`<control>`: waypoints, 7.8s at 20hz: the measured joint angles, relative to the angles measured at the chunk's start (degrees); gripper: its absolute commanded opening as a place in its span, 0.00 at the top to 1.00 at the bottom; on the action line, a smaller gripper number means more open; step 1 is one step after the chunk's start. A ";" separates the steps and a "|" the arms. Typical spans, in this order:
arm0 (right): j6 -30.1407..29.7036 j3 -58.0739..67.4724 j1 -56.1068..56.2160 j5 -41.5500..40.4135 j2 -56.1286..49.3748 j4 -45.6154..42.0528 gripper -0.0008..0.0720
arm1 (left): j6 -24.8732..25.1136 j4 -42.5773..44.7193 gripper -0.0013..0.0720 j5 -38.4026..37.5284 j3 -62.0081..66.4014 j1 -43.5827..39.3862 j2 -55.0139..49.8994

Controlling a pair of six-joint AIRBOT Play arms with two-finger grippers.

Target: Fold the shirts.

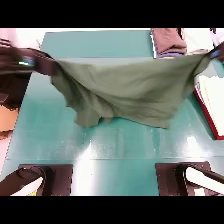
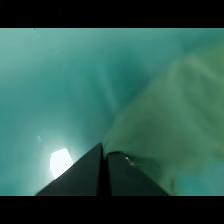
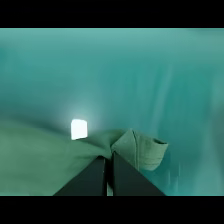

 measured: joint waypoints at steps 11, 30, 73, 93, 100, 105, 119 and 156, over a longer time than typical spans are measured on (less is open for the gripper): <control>5.35 13.79 5.05 -0.96 -20.44 -3.23 0.30 | -3.65 1.64 0.32 7.30 7.32 10.29 -20.50; 5.35 15.78 8.15 6.97 -20.04 -1.73 0.38 | 23.15 -18.38 0.32 12.55 -11.19 8.79 -21.92; -4.61 -42.86 -0.02 -12.59 4.87 14.16 0.95 | 5.20 -12.39 0.95 9.18 3.30 4.98 -17.11; -2.12 22.01 -14.75 -1.22 17.66 14.67 0.95 | -3.63 -0.15 0.95 5.33 31.10 4.92 15.89; 0.11 11.21 1.01 3.19 2.34 -0.44 0.95 | -7.85 2.80 0.95 0.70 13.35 5.01 0.81; 0.42 3.93 5.35 1.77 -11.43 -6.49 0.95 | -9.38 -0.70 0.95 7.06 6.10 6.84 -15.17; -2.12 0.44 2.58 -0.37 -18.27 -4.35 0.95 | 7.37 -19.28 0.95 3.10 0.96 16.35 -26.12; -3.10 -34.12 -3.23 -1.84 16.94 3.15 0.40 | 1.51 -31.26 0.95 -1.27 -55.45 16.57 10.99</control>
